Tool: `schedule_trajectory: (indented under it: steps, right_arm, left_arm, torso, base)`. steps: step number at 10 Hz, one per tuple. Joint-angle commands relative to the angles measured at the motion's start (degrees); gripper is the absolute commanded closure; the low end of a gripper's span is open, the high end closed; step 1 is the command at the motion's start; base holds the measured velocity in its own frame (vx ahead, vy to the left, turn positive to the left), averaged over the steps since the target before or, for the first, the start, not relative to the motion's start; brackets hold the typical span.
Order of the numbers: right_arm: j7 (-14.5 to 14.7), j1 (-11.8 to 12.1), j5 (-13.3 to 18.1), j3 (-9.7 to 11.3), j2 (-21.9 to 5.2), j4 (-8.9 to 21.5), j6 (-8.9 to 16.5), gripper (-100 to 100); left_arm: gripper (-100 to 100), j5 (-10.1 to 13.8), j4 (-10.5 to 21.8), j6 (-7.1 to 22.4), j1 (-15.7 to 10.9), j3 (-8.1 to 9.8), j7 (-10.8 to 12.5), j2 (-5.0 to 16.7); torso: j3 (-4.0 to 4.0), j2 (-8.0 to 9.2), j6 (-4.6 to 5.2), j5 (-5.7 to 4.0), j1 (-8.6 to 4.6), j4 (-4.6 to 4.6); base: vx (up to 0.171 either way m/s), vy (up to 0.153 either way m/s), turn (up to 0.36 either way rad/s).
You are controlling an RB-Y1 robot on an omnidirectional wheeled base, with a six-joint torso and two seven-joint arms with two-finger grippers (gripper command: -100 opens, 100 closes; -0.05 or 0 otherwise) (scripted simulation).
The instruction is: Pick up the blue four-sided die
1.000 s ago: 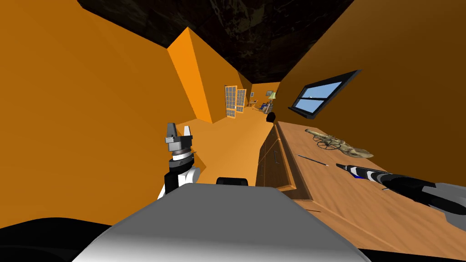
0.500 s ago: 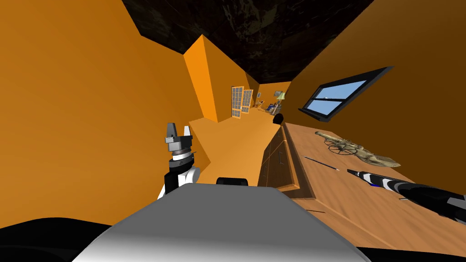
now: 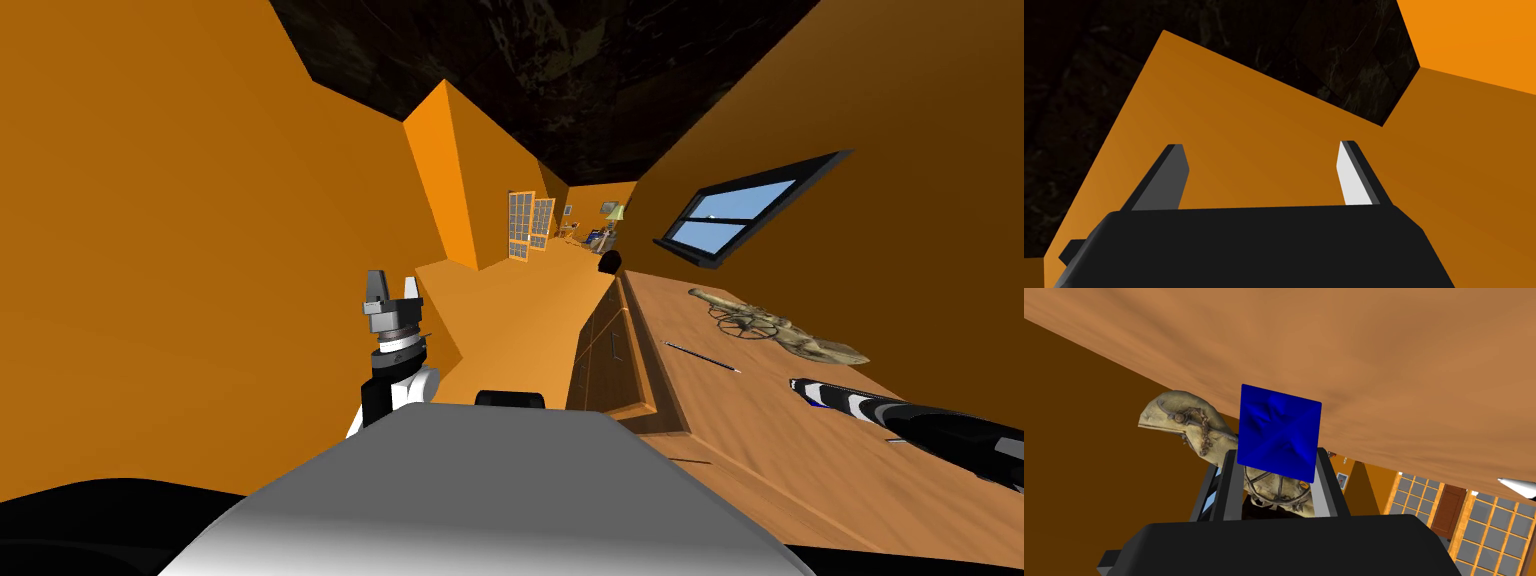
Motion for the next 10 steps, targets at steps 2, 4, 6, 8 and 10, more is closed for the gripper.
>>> schedule_trajectory:
  steps: [2, 4, 6, 8, 10]
  right_arm:
    - [0.01, 0.0, 0.0, 0.0, 0.0, 0.0, 0.01, 100]
    - [0.87, 0.37, 0.08, -0.81, -1.07, -2.86, 0.68, 100]
    - [2.42, -0.5, 0.95, -1.32, -2.59, -7.39, 1.8, 100]
    - [2.42, -0.5, 0.95, -1.32, -2.59, -8.78, 1.8, 100]
    - [3.2, -0.93, 1.38, -1.58, -3.35, -11.74, 2.36, 100]
  left_arm:
    - [0, 0.0, 0.0, 0.0, 0.0, 0.0, 0.0, 0.0]
    - [0, 0.0, 0.0, 0.0, 0.0, 0.0, 0.0, 0.0]
    - [0, 0.0, -0.01, -0.01, 0.03, 0.01, 0.0, 0.01]
    - [0, 0.0, -0.01, -0.01, 0.02, 0.01, 0.0, 0.01]
    - [0, 0.0, 0.0, 0.0, 0.02, 0.01, 0.0, 0.0]
  torso:
    - [0.0, 0.0, 0.0, 0.0, -0.01, 0.0]
    - [0.0, 0.0, 0.0, -0.01, -0.01, 0.0]
    - [-0.23, -0.44, 0.15, 0.0, -0.1, -0.08]
    - [-0.36, -0.59, -0.01, -0.09, -0.15, -0.15]
    - [-0.15, -0.26, 0.08, -0.02, -0.09, -0.06]
  base:
    - [0.0, 0.0, 0.0]
    - [0.037, -0.018, -0.172]
    - [0.213, -0.04, -0.445]
    - [0.096, -0.013, -0.154]
    - [0.069, -0.005, -0.235]
